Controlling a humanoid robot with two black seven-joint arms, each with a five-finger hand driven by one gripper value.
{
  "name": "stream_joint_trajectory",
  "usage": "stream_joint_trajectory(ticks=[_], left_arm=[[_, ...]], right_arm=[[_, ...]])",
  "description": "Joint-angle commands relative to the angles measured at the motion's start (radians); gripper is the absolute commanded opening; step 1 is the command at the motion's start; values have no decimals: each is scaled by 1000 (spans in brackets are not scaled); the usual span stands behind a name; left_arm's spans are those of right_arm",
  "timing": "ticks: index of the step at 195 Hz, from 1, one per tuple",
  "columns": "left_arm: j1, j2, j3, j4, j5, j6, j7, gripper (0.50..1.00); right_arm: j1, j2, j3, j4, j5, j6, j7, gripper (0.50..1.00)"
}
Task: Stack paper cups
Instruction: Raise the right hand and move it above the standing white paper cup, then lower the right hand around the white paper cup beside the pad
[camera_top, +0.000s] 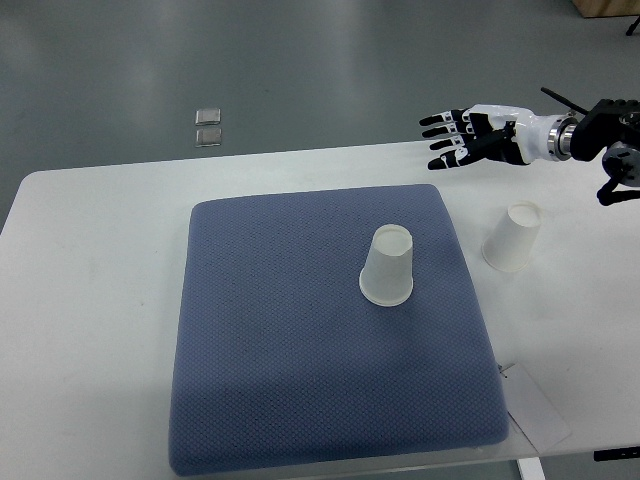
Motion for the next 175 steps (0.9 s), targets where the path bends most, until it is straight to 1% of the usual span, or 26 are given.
stream_joint_trajectory(ticks=[1, 16, 27, 29, 44, 59, 77, 94, 103, 120, 175], left_arm=[[0, 0, 0, 0, 0, 0, 1, 1000], [0, 0, 0, 0, 0, 0, 0, 1000], [0, 0, 0, 0, 0, 0, 1, 1000], [0, 0, 0, 0, 0, 0, 1, 1000], [0, 0, 0, 0, 0, 0, 0, 1000], [0, 0, 0, 0, 0, 0, 1, 1000], [0, 0, 0, 0, 0, 0, 0, 1000], [0, 0, 0, 0, 0, 0, 1, 1000], [0, 0, 0, 0, 0, 0, 0, 1000], [-1, 0, 0, 0, 0, 0, 0, 1000], [0, 0, 0, 0, 0, 0, 0, 1000]], right_arm=[[184, -75, -169, 35, -137, 98, -37, 915], [315, -109, -282, 75, -212, 98, -45, 915], [427, -129, -394, 125, -262, 98, -51, 915], [427, -129, -394, 125, -263, 98, -51, 915], [559, -136, -523, 188, -295, 98, -54, 915], [626, -126, -583, 227, -295, 98, -57, 915], [643, -110, -605, 254, -299, 98, -62, 915], [645, -92, -629, 273, -315, 98, -86, 915], [645, -84, -638, 277, -319, 98, -88, 915], [645, -64, -640, 280, -321, 98, -89, 915], [586, -52, -644, 279, -353, 98, -102, 915]])
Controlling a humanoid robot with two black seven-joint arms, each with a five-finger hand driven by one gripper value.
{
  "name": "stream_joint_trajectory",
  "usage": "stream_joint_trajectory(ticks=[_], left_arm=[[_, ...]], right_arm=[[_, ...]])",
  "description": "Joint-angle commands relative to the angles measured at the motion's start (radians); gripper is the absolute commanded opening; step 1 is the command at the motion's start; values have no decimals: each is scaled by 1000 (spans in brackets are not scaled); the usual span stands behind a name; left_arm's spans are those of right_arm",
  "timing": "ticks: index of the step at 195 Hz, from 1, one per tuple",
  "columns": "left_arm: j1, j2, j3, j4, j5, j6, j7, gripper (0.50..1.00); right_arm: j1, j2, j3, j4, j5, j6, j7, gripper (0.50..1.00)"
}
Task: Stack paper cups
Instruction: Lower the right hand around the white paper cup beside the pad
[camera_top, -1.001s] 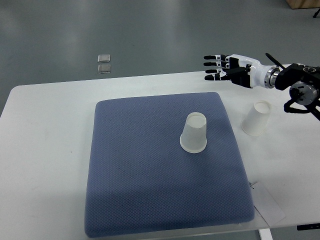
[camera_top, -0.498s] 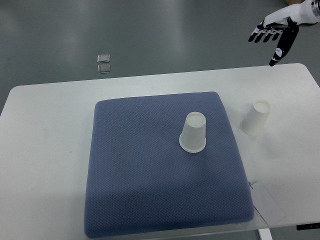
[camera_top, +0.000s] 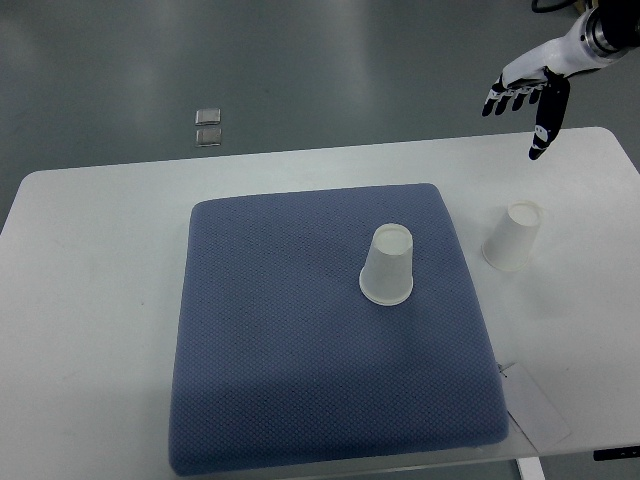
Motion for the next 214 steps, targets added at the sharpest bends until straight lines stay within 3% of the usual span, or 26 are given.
stream_joint_trajectory(ticks=[1, 79, 132, 214], left_arm=[[0, 0, 0, 0, 0, 0, 0, 1000], [0, 0, 0, 0, 0, 0, 1, 1000], [0, 0, 0, 0, 0, 0, 1, 1000], [0, 0, 0, 0, 0, 0, 0, 1000]], right_arm=[[-31, 3, -1, 0, -17, 0, -1, 915], [-159, 4, 2, -8, -34, -2, -1, 915], [-248, 35, 4, -32, -38, -134, 0, 913], [-335, 73, 2, -80, -61, -223, 0, 913]])
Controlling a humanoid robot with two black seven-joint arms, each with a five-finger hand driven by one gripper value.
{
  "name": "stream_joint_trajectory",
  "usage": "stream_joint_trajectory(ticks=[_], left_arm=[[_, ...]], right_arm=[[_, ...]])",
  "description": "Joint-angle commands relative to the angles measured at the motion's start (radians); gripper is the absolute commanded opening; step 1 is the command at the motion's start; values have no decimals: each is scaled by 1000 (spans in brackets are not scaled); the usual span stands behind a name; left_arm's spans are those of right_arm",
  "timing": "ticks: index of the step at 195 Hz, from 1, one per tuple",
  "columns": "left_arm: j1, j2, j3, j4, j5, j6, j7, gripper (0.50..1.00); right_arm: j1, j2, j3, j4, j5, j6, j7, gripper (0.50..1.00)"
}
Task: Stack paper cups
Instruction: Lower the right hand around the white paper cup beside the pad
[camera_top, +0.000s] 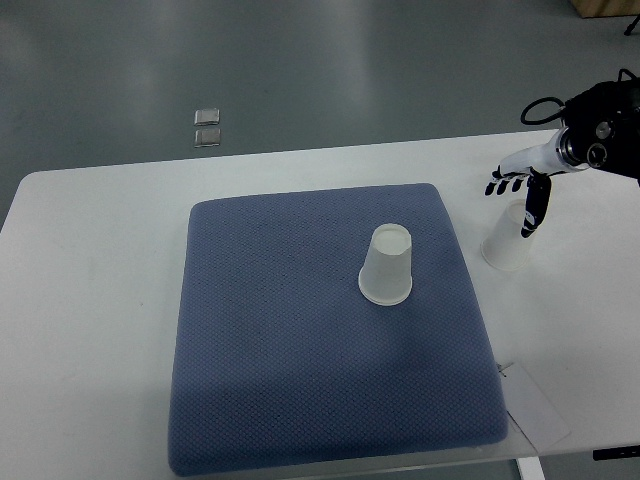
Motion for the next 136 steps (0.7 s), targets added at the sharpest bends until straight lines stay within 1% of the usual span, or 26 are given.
stream_joint_trajectory(ticks=[1, 104, 127, 136], left_arm=[[0, 0, 0, 0, 0, 0, 0, 1000], [0, 0, 0, 0, 1, 0, 0, 1000], [0, 0, 0, 0, 0, 0, 1, 1000], [0, 0, 0, 0, 0, 0, 1, 1000]], right_arm=[[-16, 3, -2, -9, -11, -13, 0, 913], [-42, 0, -6, -20, -15, -42, 0, 905], [-54, 0, -6, -20, -15, -60, 0, 891], [-56, 0, -6, -20, -15, -62, 0, 870]])
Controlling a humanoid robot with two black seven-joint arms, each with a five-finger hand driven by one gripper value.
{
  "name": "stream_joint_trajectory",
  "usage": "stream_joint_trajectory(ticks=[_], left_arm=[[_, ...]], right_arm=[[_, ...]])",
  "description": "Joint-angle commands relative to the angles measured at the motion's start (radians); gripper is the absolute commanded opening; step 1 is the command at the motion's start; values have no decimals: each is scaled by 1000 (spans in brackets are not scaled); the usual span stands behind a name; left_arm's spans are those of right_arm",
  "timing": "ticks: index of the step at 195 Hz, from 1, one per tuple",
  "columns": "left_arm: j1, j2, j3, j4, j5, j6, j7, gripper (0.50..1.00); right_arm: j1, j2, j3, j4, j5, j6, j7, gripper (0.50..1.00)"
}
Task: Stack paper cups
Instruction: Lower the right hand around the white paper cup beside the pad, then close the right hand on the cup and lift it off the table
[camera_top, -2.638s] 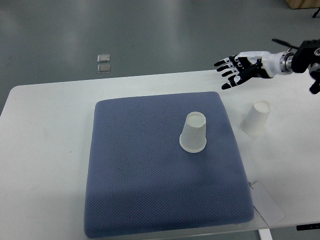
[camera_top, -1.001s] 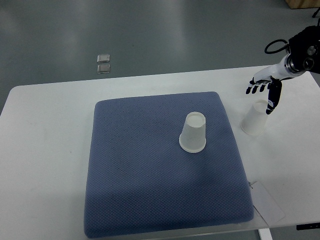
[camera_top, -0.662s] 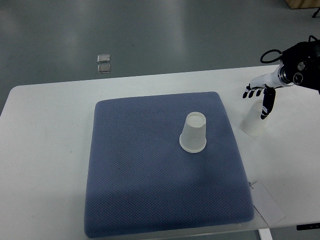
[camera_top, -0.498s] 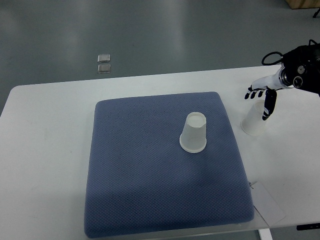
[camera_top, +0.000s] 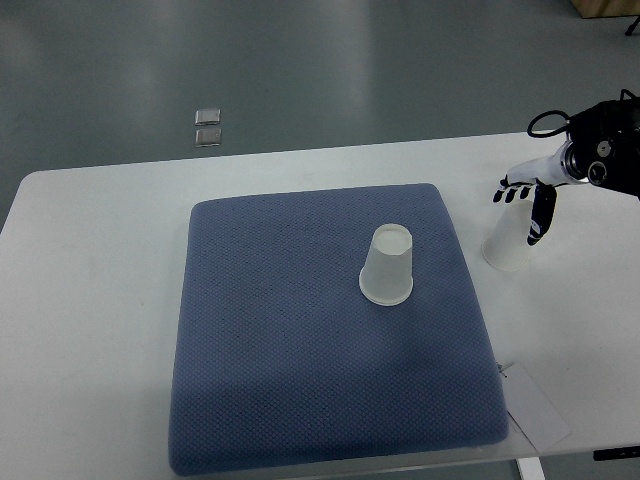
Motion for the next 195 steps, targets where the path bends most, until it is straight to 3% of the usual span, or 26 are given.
stream_joint_trajectory(ticks=[1, 10, 21, 45, 59, 153, 195], left_arm=[[0, 0, 0, 0, 0, 0, 1, 1000], [0, 0, 0, 0, 0, 0, 0, 1000], [-1, 0, 0, 0, 0, 0, 1, 1000], [0, 0, 0, 0, 0, 0, 0, 1000], [0, 0, 0, 0, 0, 0, 0, 1000], [0, 0, 0, 0, 0, 0, 1, 1000], [0, 0, 0, 0, 0, 0, 0, 1000]], right_arm=[[-6, 0, 0, 0, 0, -10, 0, 870], [-7, 0, 0, 0, 0, -10, 0, 866], [-7, 0, 0, 0, 0, -10, 0, 821], [-7, 0, 0, 0, 0, -11, 0, 656], [-7, 0, -1, 0, 0, -10, 0, 621], [2, -14, 0, 0, 2, -7, 0, 615], [63, -54, 11, 14, 8, 35, 2, 619]])
